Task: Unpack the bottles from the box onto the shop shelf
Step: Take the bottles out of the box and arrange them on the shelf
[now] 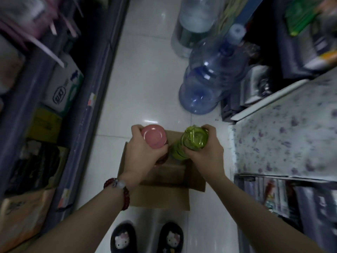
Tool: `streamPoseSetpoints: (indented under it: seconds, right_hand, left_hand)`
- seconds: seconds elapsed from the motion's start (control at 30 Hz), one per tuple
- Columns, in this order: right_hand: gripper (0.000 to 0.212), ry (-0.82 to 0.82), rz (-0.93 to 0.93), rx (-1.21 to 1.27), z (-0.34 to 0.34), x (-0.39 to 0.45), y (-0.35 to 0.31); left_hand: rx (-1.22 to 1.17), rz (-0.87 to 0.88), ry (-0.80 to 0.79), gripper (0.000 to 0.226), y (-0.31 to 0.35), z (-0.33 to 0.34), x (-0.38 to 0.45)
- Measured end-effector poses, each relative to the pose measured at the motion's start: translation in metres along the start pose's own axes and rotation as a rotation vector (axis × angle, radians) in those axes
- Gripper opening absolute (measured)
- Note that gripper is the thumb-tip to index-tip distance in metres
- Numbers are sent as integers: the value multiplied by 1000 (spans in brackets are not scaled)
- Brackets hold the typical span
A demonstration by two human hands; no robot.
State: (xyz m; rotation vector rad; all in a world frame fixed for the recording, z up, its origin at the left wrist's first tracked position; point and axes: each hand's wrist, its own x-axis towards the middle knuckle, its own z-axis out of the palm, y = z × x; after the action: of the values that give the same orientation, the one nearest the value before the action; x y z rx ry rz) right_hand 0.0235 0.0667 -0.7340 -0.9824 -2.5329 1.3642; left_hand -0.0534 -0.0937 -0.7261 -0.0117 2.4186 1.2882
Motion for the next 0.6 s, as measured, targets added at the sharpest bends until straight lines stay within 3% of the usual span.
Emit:
streamPoseSetpoints:
  seconds: [0.2,0.4,0.6]
  right_hand:
    - [55,110,-77,50,-109,-12,-89]
    - [83,251,-116,138,-215,-21,-186]
    - [71,479,-46,226,-303,-47,-262]
  left_hand:
    - [-32,135,-51,69,137,-42,-28]
    - [-85,341,-113,66,283,-69,-49]
    - [-178,438,-246,80,391,-93,-73]
